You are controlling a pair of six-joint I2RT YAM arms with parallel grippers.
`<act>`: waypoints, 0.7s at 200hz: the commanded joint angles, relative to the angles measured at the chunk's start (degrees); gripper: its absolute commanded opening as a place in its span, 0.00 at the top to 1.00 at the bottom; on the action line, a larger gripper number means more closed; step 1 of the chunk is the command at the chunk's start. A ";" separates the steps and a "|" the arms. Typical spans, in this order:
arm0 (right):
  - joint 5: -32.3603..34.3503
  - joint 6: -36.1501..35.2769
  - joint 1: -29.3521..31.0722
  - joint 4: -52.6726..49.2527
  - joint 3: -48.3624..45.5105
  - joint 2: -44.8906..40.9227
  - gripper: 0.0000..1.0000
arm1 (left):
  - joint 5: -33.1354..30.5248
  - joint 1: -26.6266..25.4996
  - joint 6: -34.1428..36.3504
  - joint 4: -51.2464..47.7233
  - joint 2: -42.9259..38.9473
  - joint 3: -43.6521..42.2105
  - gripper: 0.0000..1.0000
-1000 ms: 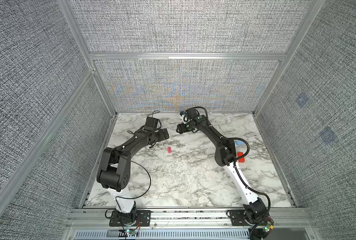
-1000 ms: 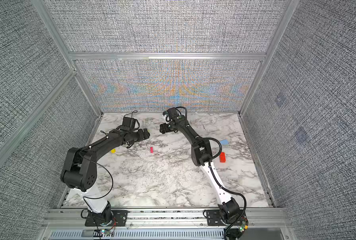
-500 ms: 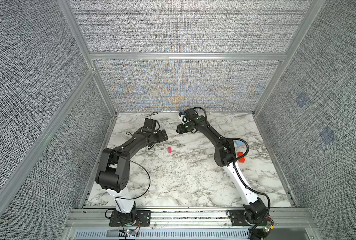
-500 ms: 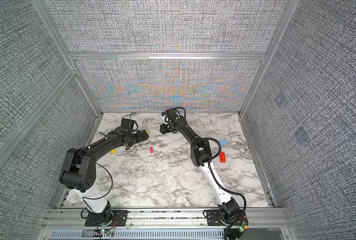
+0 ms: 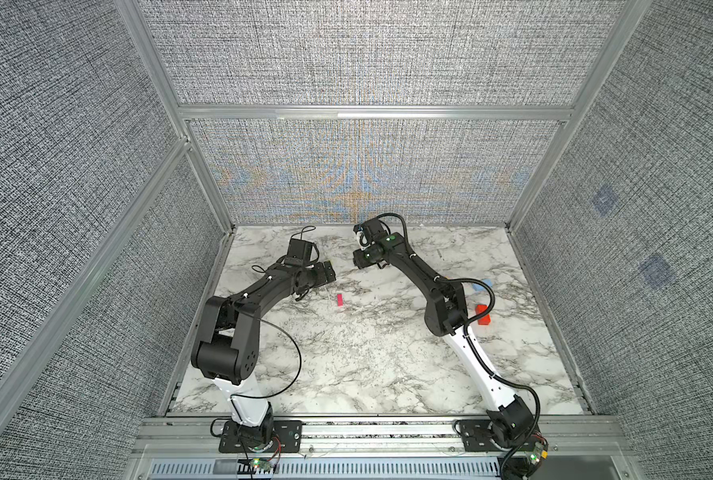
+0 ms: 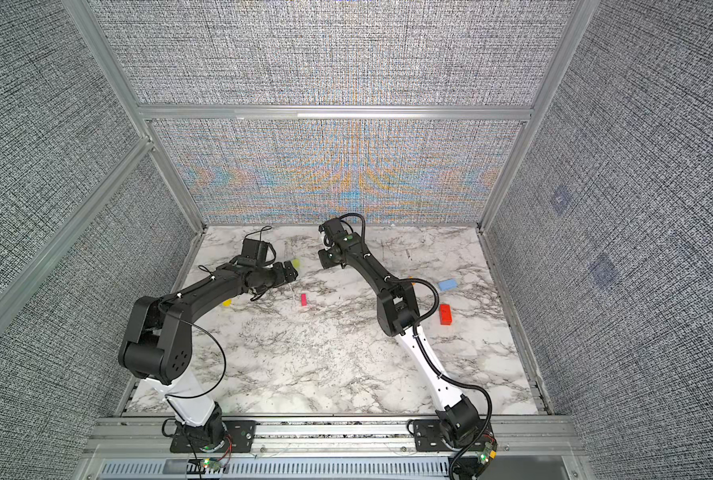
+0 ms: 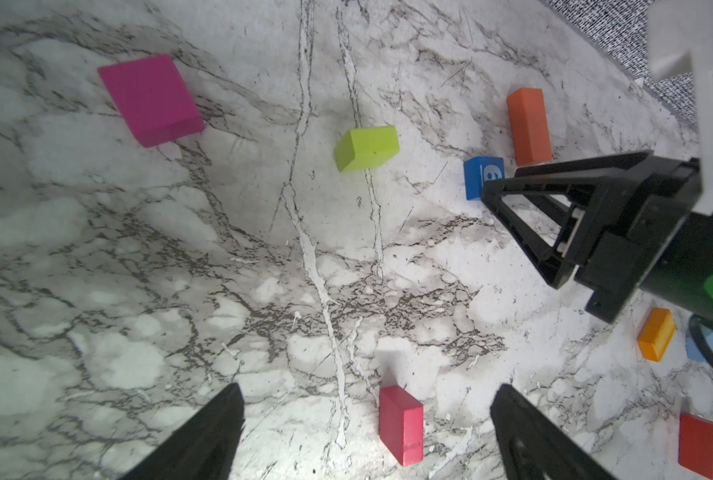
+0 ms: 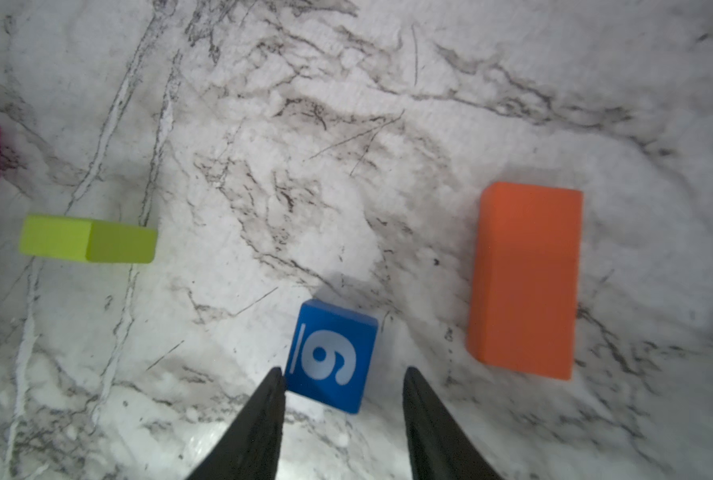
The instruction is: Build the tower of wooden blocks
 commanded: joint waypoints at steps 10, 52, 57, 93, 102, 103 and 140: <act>0.28 -0.64 0.27 -1.26 0.43 0.12 0.55 | 0.65 0.27 -0.06 1.00 -0.06 0.06 0.05; -3.03 -1.48 0.20 -0.29 0.07 0.01 0.49 | 1.12 0.63 -0.04 0.33 -0.70 0.30 0.05; -3.48 -1.42 0.12 -0.22 0.20 0.00 0.49 | 1.22 0.63 -0.13 0.20 -0.71 0.38 0.05; -6.29 -0.96 -0.66 0.10 0.07 0.12 0.51 | 2.56 0.58 -0.45 0.29 -0.22 0.65 0.06; -6.67 -0.95 -0.68 0.15 0.28 0.29 0.54 | 2.96 0.63 -0.58 0.40 0.07 0.74 0.06; -6.72 -0.95 -0.68 0.10 0.31 0.31 0.55 | 3.00 0.63 -0.58 0.39 0.07 0.74 0.07; -6.14 -0.88 -0.60 -1.06 2.36 1.35 0.60 | 3.99 0.63 -1.20 0.97 0.95 0.57 0.08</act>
